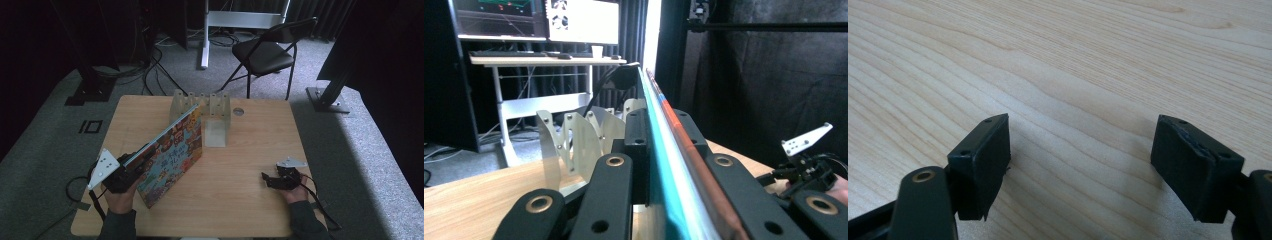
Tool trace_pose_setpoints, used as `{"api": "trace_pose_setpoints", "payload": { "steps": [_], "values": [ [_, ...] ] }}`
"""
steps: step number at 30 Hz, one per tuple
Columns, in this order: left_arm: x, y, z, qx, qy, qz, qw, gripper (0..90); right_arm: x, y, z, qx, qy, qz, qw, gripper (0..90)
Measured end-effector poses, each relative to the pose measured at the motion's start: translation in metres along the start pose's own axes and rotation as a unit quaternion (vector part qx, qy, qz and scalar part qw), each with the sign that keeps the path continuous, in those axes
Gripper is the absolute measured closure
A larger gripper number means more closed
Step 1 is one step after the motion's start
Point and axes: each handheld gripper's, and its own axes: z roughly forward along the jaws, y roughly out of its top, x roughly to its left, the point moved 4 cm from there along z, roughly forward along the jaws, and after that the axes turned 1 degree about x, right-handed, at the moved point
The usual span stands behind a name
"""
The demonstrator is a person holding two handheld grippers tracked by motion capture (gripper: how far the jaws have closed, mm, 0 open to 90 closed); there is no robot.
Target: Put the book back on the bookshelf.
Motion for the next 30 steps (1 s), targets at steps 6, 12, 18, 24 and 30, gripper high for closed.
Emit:
{"api": "trace_pose_setpoints", "payload": {
  "steps": [6, 12, 18, 24, 30],
  "values": [
    [0.003, 0.002, 0.001, 0.003, 0.011, -0.001, 0.9999, 80.8, 0.000, 0.000, 0.000, 0.000, 0.000, 0.000, 1.0000, 23.5],
    [0.006, 0.003, 0.001, 0.001, 0.018, -0.004, 0.9998, 80.8, 0.000, 0.000, 0.000, 0.000, 0.000, 0.000, 1.0000, 23.5],
    [0.007, 0.004, 0.001, 0.002, 0.033, -0.002, 0.9995, 80.8, 0.000, 0.000, 0.000, 0.000, 0.000, 0.000, 1.0000, 23.4],
    [0.010, 0.004, 0.003, 0.001, 0.046, -0.007, 0.9989, 80.8, 0.000, 0.000, 0.000, 0.000, 0.001, 0.001, 1.0000, 23.3],
    [0.010, 0.005, 0.006, 0.004, 0.055, 0.002, 0.9985, 80.7, 0.000, 0.000, 0.000, 0.000, 0.001, 0.001, 1.0000, 23.3]
  ]
}}
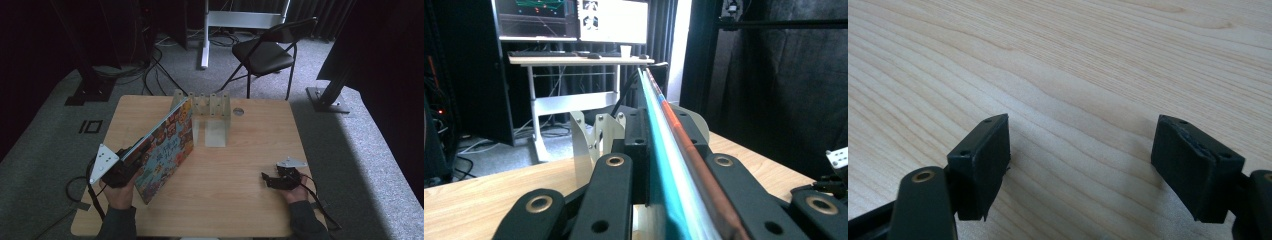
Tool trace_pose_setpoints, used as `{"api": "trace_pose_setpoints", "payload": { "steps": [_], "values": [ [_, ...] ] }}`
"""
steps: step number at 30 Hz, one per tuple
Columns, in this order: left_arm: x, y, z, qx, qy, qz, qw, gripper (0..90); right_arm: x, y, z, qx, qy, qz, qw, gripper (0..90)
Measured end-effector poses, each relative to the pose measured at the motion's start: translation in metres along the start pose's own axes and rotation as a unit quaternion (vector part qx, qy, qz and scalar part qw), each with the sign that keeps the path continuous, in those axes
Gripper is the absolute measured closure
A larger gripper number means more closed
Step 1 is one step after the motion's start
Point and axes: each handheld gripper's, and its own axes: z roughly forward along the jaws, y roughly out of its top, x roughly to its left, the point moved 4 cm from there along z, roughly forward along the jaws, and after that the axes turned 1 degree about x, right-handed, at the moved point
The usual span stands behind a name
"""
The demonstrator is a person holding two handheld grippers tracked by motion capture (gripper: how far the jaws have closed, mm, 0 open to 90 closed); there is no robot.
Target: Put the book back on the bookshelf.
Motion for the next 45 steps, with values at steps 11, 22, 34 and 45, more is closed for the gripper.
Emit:
{"api": "trace_pose_setpoints", "payload": {
  "steps": [11, 22, 34, 45],
  "values": [
    [0.000, -0.001, 0.009, 0.001, 0.018, 0.000, 0.9998, 80.7, 0.000, 0.000, 0.000, 0.000, 0.000, 0.000, 1.0000, 23.1],
    [0.003, -0.002, 0.016, -0.002, 0.038, -0.006, 0.9993, 80.7, 0.000, 0.000, 0.000, 0.000, 0.001, 0.000, 1.0000, 23.0],
    [0.002, -0.002, 0.022, -0.005, 0.053, -0.008, 0.9986, 80.7, 0.000, 0.000, 0.000, 0.000, 0.001, -0.001, 1.0000, 23.0],
    [0.002, -0.003, 0.026, -0.011, 0.076, -0.007, 0.9971, 80.7, 0.000, 0.000, 0.000, 0.000, 0.001, -0.001, 1.0000, 23.0]
  ]
}}
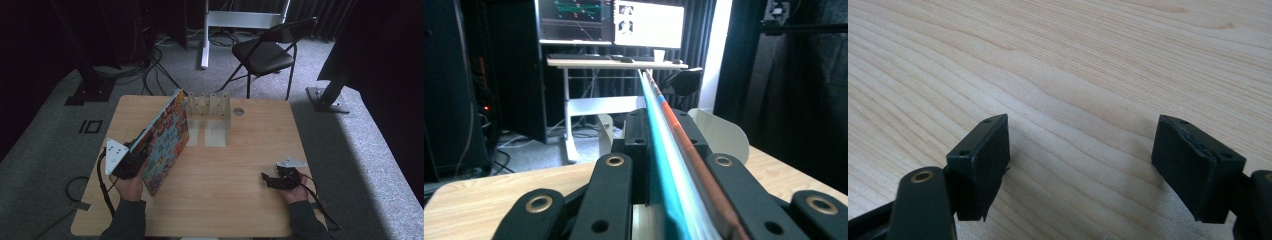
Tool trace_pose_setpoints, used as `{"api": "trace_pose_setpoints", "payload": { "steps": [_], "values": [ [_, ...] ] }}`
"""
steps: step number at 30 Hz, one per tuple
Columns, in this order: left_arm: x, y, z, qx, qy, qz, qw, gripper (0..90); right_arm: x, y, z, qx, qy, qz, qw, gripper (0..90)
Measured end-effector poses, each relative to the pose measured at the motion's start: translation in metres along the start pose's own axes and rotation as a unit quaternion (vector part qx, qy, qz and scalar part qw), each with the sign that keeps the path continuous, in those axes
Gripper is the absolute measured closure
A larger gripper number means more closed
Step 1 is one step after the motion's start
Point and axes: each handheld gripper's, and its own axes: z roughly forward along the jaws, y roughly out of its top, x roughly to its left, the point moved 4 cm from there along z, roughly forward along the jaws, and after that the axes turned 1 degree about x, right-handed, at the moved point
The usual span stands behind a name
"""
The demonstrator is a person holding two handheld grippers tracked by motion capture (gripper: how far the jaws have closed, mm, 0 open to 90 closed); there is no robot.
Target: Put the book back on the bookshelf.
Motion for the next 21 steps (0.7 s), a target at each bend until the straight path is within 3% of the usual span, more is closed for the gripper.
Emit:
{"api": "trace_pose_setpoints", "payload": {
  "steps": [11, 21],
  "values": [
    [0.0028, -0.0004, 0.0037, 0.000, 0.014, -0.009, 0.9999, 80.7, 0.0000, 0.0000, 0.0000, 0.000, 0.000, 0.000, 1.0000, 23.0],
    [-0.0054, -0.0017, 0.0089, -0.003, 0.032, -0.003, 0.9995, 80.6, 0.0000, 0.0000, 0.0000, 0.000, 0.000, 0.000, 1.0000, 22.9]
  ]
}}
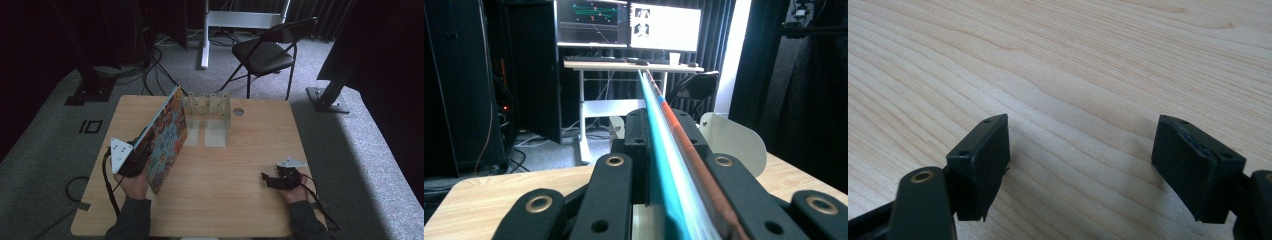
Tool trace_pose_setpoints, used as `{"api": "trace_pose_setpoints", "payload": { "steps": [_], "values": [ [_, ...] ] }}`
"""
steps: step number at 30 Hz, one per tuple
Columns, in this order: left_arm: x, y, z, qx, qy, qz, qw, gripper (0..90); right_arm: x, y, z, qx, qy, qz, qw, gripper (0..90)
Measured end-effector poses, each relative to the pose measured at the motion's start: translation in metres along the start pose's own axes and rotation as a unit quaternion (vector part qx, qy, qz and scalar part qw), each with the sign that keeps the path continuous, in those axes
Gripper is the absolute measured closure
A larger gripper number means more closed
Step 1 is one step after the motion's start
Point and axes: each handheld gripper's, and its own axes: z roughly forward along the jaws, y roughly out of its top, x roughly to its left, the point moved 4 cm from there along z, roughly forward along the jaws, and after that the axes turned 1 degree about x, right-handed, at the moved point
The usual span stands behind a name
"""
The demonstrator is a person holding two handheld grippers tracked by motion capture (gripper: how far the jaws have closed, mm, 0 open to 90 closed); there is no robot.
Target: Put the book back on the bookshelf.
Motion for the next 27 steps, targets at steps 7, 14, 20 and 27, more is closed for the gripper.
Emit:
{"api": "trace_pose_setpoints", "payload": {
  "steps": [7, 14, 20, 27],
  "values": [
    [-0.005, -0.001, 0.002, -0.003, 0.018, 0.010, 0.9998, 80.6, 0.000, 0.000, 0.000, 0.000, 0.001, 0.000, 1.0000, 22.8],
    [-0.010, -0.001, 0.003, -0.003, 0.027, 0.015, 0.9995, 80.6, 0.000, 0.000, 0.000, 0.000, 0.001, 0.000, 1.0000, 22.8],
    [-0.011, -0.003, 0.006, -0.007, 0.037, 0.013, 0.9992, 80.6, 0.000, 0.000, 0.000, 0.000, 0.001, 0.000, 1.0000, 22.8],
    [-0.012, -0.003, 0.008, -0.009, 0.042, 0.013, 0.9990, 80.6, 0.000, 0.000, 0.000, 0.000, 0.001, 0.000, 1.0000, 22.8]
  ]
}}
